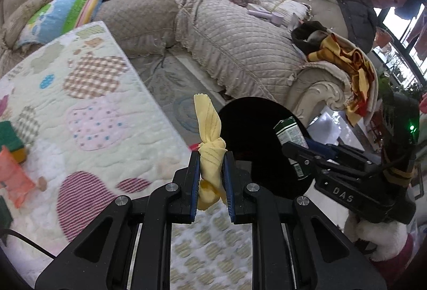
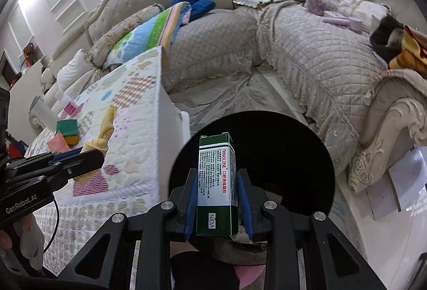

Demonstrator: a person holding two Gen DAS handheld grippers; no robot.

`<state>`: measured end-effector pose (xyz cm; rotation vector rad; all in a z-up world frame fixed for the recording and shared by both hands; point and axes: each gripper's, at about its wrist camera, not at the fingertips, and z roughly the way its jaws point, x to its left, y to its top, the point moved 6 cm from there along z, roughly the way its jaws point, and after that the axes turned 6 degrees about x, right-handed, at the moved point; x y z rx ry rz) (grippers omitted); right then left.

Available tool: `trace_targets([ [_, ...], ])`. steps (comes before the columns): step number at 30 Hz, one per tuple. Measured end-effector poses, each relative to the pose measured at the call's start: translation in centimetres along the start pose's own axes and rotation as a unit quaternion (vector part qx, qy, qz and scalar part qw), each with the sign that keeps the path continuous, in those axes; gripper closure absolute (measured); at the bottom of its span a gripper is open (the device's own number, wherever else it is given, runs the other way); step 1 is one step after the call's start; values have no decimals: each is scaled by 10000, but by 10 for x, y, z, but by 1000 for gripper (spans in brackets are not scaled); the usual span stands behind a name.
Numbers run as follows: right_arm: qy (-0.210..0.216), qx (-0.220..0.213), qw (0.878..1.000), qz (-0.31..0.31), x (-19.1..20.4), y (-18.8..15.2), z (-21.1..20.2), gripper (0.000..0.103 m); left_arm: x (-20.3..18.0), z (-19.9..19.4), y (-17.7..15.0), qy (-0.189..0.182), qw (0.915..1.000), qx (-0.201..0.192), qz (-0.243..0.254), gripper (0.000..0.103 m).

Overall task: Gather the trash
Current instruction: 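Carry yellow cloth and green box over the black bin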

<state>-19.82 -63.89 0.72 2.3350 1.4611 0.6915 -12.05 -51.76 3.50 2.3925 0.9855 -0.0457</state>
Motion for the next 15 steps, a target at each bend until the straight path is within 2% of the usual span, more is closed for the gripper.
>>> trace_targets([
  [12,-90,63,9994,315,-27,-4,6,75,-28,25,11,-653,9977,141,-82,86],
  [14,-119,56,9993,347,-29,-3,6,75,-28,28,12,-761,9968,167,-153,75],
  [15,-151,59,9992,361,-30,-3,7,75,-28,28,12,-807,9964,185,-190,61],
])
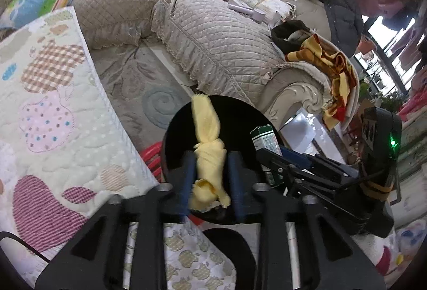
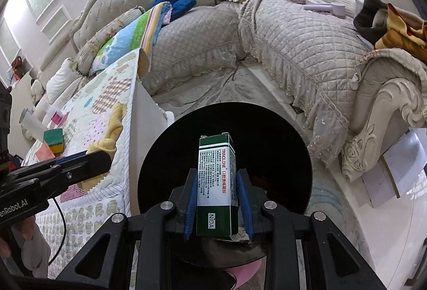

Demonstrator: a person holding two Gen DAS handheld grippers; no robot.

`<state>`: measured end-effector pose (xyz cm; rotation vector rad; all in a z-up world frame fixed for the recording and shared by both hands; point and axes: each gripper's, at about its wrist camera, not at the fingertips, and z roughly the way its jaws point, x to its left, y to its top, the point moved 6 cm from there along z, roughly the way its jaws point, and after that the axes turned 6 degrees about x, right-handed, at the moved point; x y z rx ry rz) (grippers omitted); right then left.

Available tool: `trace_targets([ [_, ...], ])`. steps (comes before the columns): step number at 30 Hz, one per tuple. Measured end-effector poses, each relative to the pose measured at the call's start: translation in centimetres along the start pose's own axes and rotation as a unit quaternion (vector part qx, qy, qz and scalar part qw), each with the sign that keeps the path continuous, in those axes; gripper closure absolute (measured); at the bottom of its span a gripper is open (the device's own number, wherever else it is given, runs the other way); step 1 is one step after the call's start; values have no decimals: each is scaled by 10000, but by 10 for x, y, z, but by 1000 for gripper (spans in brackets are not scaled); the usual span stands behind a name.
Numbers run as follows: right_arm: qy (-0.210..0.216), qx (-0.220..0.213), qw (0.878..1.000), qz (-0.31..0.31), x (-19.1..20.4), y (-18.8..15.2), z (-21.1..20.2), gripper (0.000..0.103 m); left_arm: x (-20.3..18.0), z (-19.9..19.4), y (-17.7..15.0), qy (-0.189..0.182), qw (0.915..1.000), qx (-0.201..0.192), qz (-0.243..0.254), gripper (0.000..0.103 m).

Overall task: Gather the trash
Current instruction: 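Carry yellow cloth and green box over the black bin, then open both tools over the bin and withdraw toward the bed, then grasp the white foam block with left tool while right tool grasps red plastic bag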

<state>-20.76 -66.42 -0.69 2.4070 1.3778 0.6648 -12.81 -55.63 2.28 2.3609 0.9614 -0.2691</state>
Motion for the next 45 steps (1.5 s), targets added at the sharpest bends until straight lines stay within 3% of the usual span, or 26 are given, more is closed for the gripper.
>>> trace_targets([
  [1,-40,6,10000,15,-1,0,1,72,1,0,0,-38,10000,5,-42,53],
  [2,-66,17,10000,29,-2,0,1,63,2,-1,-1,-59,10000,-11,-76,53],
  [3,-54,23,10000,45,-2,0,2,60,3,-2,-1,-41,10000,-14,-77,53],
  [11,70,136,9999,17,7,-3,7,60,22,-16,-9,291,9994,-58,-172,53],
  [22,236,230,9989,-326,50,-5,13,60,66,-53,-33,940,9946,-279,-353,53],
  [33,672,465,9917,-993,135,-17,31,60,142,-111,-75,1501,9834,-466,-907,53],
  [45,1104,853,9707,-1959,253,-34,63,60,257,-199,-138,2059,9603,-693,-1751,52],
])
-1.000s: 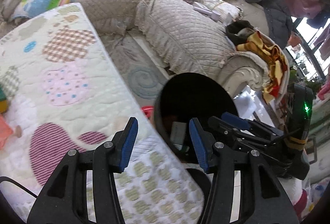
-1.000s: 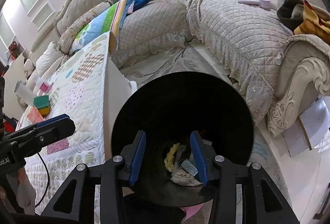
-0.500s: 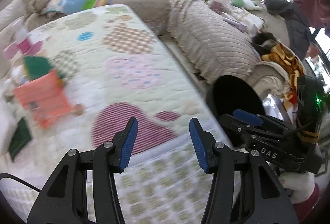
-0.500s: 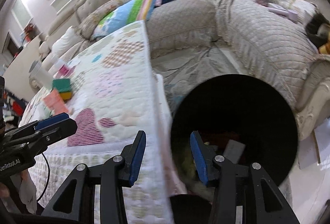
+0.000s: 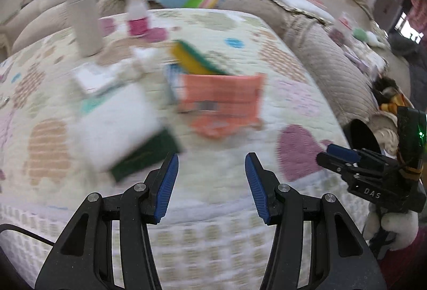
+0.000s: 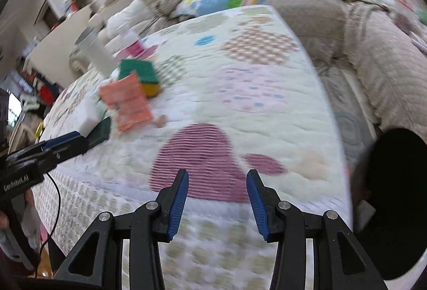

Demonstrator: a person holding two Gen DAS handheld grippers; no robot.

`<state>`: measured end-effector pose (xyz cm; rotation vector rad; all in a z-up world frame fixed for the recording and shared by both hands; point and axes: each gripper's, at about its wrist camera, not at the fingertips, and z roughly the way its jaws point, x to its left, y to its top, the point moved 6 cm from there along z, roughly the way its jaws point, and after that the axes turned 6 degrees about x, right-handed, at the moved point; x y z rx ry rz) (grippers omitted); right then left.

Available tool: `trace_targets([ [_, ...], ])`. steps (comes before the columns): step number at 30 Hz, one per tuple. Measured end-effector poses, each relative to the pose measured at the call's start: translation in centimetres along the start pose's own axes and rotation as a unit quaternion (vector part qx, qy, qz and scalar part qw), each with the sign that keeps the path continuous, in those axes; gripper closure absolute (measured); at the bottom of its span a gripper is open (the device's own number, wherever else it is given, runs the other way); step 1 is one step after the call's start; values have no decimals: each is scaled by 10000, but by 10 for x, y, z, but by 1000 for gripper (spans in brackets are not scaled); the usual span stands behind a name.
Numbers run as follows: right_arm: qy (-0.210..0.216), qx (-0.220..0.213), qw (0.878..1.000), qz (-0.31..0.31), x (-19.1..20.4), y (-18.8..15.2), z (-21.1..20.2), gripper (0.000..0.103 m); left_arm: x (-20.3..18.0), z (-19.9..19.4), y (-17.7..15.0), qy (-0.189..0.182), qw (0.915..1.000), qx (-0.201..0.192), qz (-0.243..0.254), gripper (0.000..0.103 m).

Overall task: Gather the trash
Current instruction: 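Grasp the white foam block with left tool while right tool grasps red plastic bag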

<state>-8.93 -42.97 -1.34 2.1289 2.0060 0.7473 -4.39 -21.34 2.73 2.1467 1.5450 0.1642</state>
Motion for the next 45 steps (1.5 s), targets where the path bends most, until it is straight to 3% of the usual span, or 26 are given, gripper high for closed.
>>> trace_targets([
  [5,83,46,9996,-281,34,24,16,59,68,-13,15,272,9981,-170,-525,52],
  [10,170,-300,9987,-362,56,68,11,59,114,-10,35,518,9940,-246,-936,52],
  [15,206,-495,9984,-202,59,118,17,59,132,0,45,558,9922,-151,-1101,52],
  [19,351,-163,9991,-163,53,136,44,59,131,8,44,532,9934,-53,-1015,52],
  [23,672,273,9953,-640,76,112,54,59,133,8,43,401,9940,-32,-1021,52],
  [29,862,977,9773,-1670,114,35,51,59,130,5,43,257,9955,-18,-917,52],
  [35,788,754,9817,-1559,111,22,42,58,123,14,40,101,9964,154,-832,52],
  [39,735,872,9844,-1342,105,17,51,43,115,22,25,-112,9958,386,-820,52],
  [45,813,849,9839,-1345,102,12,46,43,106,15,3,-192,9966,475,-640,52],
])
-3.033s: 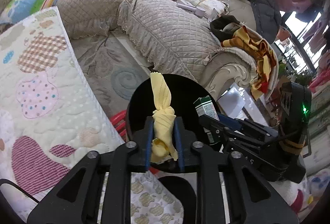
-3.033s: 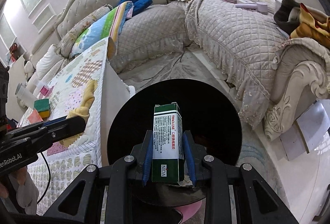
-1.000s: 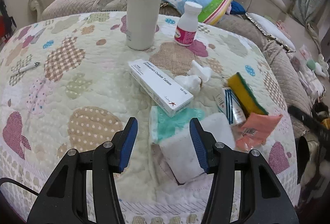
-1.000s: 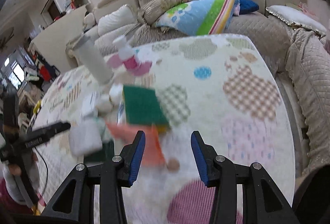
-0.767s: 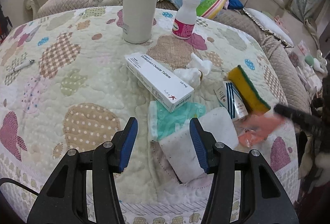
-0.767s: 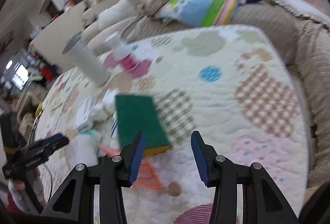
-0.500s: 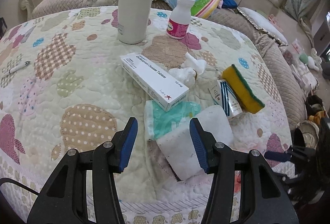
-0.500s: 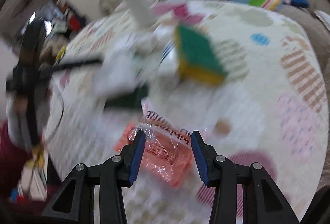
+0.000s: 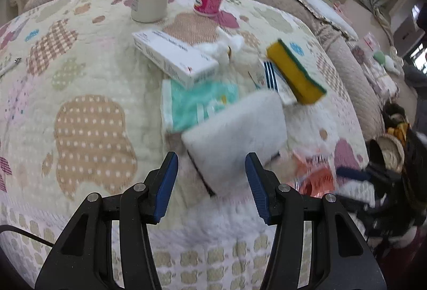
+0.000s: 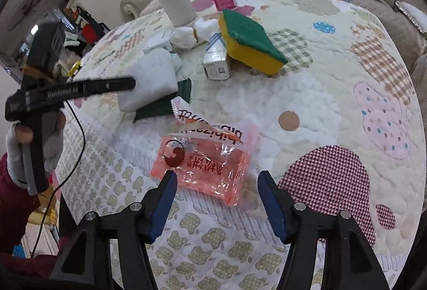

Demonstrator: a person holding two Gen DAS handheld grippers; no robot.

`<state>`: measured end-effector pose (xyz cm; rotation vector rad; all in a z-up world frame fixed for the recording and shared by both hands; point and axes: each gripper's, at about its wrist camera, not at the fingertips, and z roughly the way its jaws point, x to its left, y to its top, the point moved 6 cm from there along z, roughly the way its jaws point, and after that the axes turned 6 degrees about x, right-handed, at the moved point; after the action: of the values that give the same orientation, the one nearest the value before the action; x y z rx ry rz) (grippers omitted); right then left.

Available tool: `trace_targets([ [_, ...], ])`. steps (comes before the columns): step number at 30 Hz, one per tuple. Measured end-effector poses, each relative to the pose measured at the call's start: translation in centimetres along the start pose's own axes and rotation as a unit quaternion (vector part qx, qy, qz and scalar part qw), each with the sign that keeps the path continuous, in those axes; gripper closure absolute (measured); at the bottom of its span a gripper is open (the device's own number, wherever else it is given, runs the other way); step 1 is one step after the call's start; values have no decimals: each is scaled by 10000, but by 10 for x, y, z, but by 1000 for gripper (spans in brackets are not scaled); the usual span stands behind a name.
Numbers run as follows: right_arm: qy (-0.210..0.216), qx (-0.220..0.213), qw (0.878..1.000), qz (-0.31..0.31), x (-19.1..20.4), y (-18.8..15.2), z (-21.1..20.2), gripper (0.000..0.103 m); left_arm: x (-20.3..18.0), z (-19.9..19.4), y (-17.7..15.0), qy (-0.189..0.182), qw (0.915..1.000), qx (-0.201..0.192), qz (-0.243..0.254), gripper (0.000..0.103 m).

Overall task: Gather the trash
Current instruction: 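Grasp the white foam block with left tool while right tool grasps red plastic bag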

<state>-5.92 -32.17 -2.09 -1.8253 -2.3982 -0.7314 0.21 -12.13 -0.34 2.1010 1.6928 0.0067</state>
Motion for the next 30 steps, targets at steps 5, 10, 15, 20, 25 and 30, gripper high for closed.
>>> trace_targets([
  [5,11,29,9997,225,-5,2,6,42,-8,-14,3,-41,9993,-284,255,52],
  [10,17,-51,9989,473,3,4,14,27,-13,-21,15,-50,9977,-493,453,44],
  [15,-434,-177,9982,384,25,12,28,22,-19,-11,23,21,9971,-494,571,44],
  [20,-916,-202,9956,71,43,12,39,12,-26,-4,20,168,9947,-479,890,43],
  [25,-931,-278,9952,112,44,14,43,5,-24,4,21,242,9926,-359,1139,43],
  [30,-1259,-584,9903,-23,40,14,39,42,-23,9,21,127,9934,-255,1111,43],
])
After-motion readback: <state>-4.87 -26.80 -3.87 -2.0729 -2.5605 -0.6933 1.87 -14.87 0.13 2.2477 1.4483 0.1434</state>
